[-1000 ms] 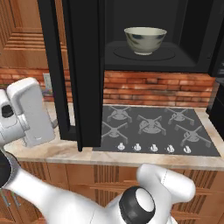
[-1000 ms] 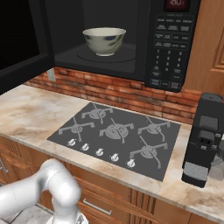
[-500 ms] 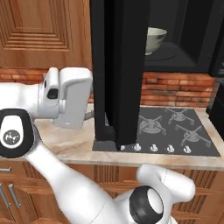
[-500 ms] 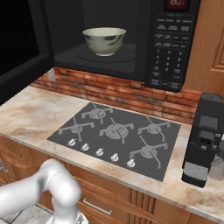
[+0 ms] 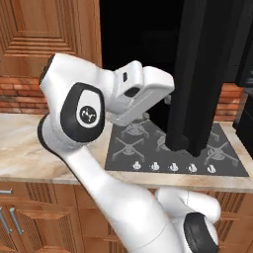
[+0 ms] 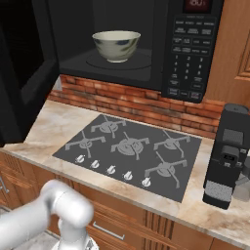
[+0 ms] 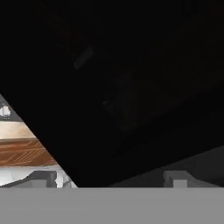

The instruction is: Place the bowl containing the squash and carrot in the microwave. Close the microwave door and press the start button to microwave the meal.

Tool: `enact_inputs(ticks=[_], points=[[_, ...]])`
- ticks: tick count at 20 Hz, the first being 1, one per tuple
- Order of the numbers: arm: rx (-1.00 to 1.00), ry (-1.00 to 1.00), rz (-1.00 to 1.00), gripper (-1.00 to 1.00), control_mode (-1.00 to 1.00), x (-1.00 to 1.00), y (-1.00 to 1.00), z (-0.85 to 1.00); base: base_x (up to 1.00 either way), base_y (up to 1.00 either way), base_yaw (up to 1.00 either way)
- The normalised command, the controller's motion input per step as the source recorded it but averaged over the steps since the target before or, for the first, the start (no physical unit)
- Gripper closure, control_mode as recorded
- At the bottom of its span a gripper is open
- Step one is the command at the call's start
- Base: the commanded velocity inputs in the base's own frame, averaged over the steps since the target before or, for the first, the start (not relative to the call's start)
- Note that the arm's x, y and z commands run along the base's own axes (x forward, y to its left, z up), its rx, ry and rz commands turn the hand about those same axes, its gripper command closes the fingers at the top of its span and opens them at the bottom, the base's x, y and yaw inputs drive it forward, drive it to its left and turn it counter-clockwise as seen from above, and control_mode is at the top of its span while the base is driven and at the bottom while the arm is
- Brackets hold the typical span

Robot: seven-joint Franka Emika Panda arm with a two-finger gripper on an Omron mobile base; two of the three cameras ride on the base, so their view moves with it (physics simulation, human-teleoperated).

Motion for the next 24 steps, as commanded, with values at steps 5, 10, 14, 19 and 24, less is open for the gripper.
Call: enact_inputs(ticks=[5,10,14,19,24], points=[[0.21,-0.13,0.16,-1.00,-1.00,0.00,-1.00,0.00,0.00,0.00,0.00],[0.19,-0.09,0.21,-1.00,-1.00,0.08,-1.00,0.00,0.00,0.00,0.00],[0.13,-0.06,0.20,-1.00,-1.00,0.25,-0.97,-0.02,0.00,0.00,0.00],[0.02,-0.20,0.20,-1.00,-1.00,0.40,-0.60,-0.09,0.00,0.00,0.00],[-0.07,-0.38,0.14,-1.00,-1.00,0.60,-0.19,-0.35,0.00,0.00,0.00]])
